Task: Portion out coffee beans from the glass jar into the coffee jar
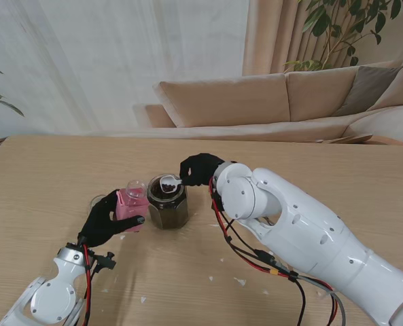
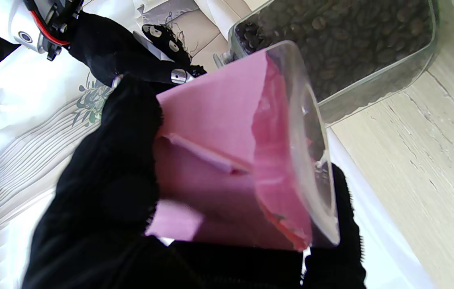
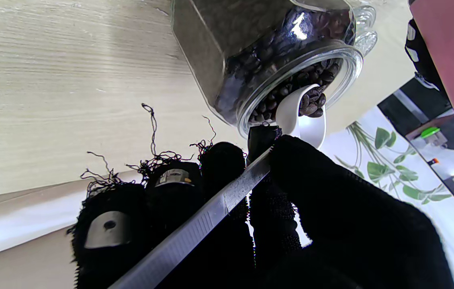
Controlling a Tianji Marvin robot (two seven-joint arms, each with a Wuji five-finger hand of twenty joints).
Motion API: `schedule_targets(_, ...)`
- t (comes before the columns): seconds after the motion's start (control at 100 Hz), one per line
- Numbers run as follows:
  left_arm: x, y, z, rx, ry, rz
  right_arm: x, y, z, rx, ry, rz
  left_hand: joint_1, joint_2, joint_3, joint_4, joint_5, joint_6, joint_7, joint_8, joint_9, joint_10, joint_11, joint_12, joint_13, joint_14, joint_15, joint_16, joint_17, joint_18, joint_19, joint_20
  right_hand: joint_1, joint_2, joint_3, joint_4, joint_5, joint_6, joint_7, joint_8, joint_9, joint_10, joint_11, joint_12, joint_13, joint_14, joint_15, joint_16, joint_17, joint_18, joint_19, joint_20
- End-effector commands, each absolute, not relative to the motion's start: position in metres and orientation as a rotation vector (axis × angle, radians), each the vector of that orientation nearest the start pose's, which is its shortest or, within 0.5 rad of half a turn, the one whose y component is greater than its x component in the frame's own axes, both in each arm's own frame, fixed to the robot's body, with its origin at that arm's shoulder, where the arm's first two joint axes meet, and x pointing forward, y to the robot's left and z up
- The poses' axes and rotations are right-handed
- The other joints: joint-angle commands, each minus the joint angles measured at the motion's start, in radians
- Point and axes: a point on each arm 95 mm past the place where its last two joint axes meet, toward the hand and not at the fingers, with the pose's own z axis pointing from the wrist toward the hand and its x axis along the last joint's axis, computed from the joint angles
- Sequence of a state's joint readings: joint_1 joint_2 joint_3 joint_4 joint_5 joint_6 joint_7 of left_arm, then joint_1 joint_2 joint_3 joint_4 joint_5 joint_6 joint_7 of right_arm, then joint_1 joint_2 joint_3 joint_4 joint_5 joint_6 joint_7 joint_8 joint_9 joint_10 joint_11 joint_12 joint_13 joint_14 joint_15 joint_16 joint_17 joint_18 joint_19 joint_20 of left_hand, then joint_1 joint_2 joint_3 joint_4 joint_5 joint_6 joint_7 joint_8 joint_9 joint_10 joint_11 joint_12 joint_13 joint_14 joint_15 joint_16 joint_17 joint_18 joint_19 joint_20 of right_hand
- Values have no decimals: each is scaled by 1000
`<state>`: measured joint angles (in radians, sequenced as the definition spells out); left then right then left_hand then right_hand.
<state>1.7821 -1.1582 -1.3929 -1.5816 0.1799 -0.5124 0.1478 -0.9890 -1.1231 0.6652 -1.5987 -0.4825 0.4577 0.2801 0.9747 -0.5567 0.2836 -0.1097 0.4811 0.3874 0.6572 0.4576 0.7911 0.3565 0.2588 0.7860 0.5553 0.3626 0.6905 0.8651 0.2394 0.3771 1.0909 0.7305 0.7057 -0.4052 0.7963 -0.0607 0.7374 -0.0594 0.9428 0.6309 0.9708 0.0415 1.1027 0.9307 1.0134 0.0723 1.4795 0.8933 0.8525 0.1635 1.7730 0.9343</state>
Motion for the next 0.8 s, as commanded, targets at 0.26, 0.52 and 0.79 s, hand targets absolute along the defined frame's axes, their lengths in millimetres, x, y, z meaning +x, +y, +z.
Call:
schedule_targets(0.26,343,34,-341,-1705,749,-2337,452,152,-225,1545,1675,1550,283,165,249,12,70,-206,197,61,64,-129,107,70,-11,-20,4,3,5,-20,6,9,36,15,11,48,21,-9,35,17,20,-9,42,18,29,12,37,20,19,-11,186,9)
schedule_targets(0.52,345,29,-344,-1724,754,-2320,441,149,-212,1507,1639,1592,283,164,250,11,70,-206,197,60,64,-129,108,70,-13,-20,4,4,5,-21,6,9,38,14,11,47,22,-9,36,16,20,-8,42,17,29,15,38,19,20,-10,185,12)
schedule_targets(0.79,346,26,-345,-1733,770,-2311,428,148,-201,1450,1614,1641,283,164,250,11,69,-207,197,60,63,-130,108,70,-13,-20,3,4,5,-20,7,9,39,13,12,47,24,-6,35,15,21,-6,42,17,30,16,39,19,20,-8,185,13)
